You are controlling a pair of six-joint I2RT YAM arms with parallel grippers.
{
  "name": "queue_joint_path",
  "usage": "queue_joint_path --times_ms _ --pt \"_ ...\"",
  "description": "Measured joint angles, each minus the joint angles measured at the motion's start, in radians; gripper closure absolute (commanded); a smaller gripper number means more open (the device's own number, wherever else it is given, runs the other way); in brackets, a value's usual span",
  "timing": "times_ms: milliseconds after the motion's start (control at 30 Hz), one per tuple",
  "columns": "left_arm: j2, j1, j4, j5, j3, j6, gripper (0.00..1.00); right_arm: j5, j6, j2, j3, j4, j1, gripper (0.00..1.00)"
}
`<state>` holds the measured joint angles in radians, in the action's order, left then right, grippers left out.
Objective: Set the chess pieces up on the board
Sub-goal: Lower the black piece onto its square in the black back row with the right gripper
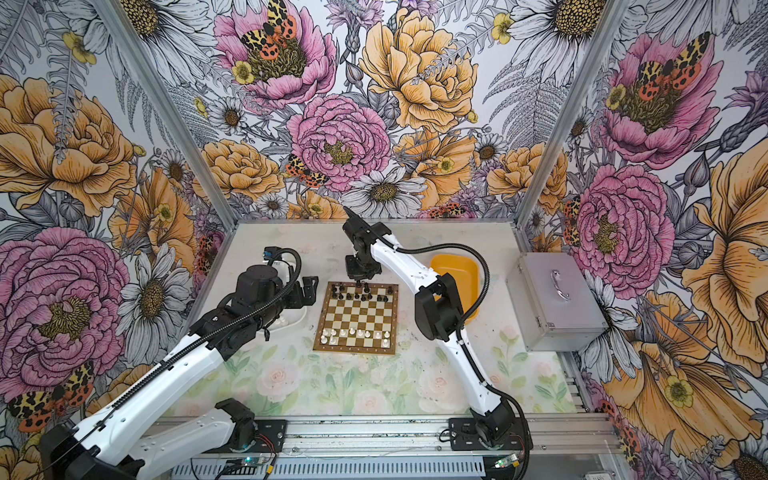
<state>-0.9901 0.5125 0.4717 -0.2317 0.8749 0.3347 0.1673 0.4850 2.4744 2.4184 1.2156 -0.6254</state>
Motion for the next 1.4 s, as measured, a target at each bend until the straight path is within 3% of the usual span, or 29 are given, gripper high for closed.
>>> queue_joint_path --times_ms 1400 --pt "0.001 -0.033 0.0 0.049 0.0 -0.001 0.01 0.007 -0.001 0.048 0.019 0.0 -0.003 0.9"
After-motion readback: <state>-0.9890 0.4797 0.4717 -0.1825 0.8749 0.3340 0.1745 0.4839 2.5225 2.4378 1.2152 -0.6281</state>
